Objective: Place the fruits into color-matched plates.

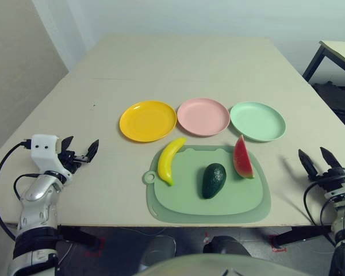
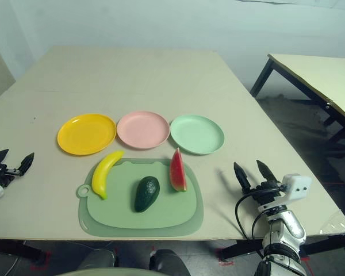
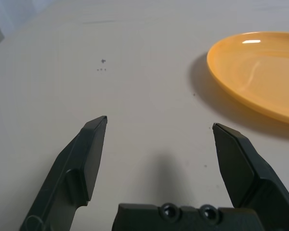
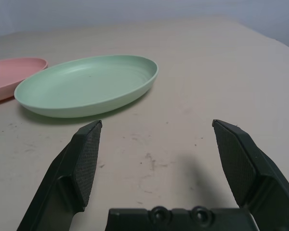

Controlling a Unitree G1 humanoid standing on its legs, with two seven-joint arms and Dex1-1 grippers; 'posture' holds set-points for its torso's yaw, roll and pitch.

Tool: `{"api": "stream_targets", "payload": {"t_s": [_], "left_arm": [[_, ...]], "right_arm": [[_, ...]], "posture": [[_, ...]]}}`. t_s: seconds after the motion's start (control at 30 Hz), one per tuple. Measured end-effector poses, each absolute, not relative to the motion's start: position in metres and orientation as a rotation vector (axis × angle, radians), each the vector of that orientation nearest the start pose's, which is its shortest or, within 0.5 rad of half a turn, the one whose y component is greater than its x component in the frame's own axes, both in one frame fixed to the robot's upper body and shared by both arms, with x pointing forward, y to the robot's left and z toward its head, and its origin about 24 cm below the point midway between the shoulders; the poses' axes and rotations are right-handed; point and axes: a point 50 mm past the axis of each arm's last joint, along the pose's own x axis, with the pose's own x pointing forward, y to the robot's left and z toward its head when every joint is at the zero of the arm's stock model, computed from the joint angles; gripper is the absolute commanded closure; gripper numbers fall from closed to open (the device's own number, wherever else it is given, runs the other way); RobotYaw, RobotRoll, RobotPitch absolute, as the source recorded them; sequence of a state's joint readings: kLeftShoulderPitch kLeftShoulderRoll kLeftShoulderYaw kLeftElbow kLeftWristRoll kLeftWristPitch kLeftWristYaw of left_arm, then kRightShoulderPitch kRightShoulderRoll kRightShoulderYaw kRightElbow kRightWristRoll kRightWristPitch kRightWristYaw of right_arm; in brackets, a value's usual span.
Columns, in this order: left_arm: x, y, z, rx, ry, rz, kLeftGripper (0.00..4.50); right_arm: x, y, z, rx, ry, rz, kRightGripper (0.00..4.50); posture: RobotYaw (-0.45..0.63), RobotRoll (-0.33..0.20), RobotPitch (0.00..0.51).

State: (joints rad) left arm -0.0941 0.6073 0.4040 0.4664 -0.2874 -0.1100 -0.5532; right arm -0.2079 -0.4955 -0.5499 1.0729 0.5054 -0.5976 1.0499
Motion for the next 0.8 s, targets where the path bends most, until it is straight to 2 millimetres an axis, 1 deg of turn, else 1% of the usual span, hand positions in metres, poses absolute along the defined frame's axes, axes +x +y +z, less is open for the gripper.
{"api": "stream_targets", "payload": {"t_s": [0.3,0.47,0.63,0.7,0.77,0.8], "left_arm": [[0.242,0.358,0.075,0.224,0.099,-0.032,0.03],[0.233,0.359,0.066,0.217,0.132,-0.025,0.03],[0.233,0.354,0.06,0.194,0.131,-0.028,0.03],[0.235,0.344,0.061,0.169,0.094,-0.102,0.03],[0.234,0.318,0.068,0.101,0.003,-0.303,0.03],[0.233,0.302,0.073,0.042,-0.042,-0.432,0.03]], "right_arm": [[0.203,-0.352,0.006,0.064,-0.1,0.132,0.0],[0.203,-0.355,0.005,0.068,-0.085,0.133,0.0],[0.197,-0.367,0.008,0.058,-0.059,0.11,0.0],[0.195,-0.37,0.011,0.05,-0.057,0.114,0.0],[0.193,-0.374,0.013,0.046,-0.05,0.126,0.0],[0.191,-0.379,0.016,0.045,-0.041,0.132,0.0]], "posture": [[0.13,0.0,0.0],[0.14,0.0,0.0],[0.12,0.0,0.0],[0.11,0.0,0.0],[0.1,0.0,0.0],[0.09,0.0,0.0]]}}
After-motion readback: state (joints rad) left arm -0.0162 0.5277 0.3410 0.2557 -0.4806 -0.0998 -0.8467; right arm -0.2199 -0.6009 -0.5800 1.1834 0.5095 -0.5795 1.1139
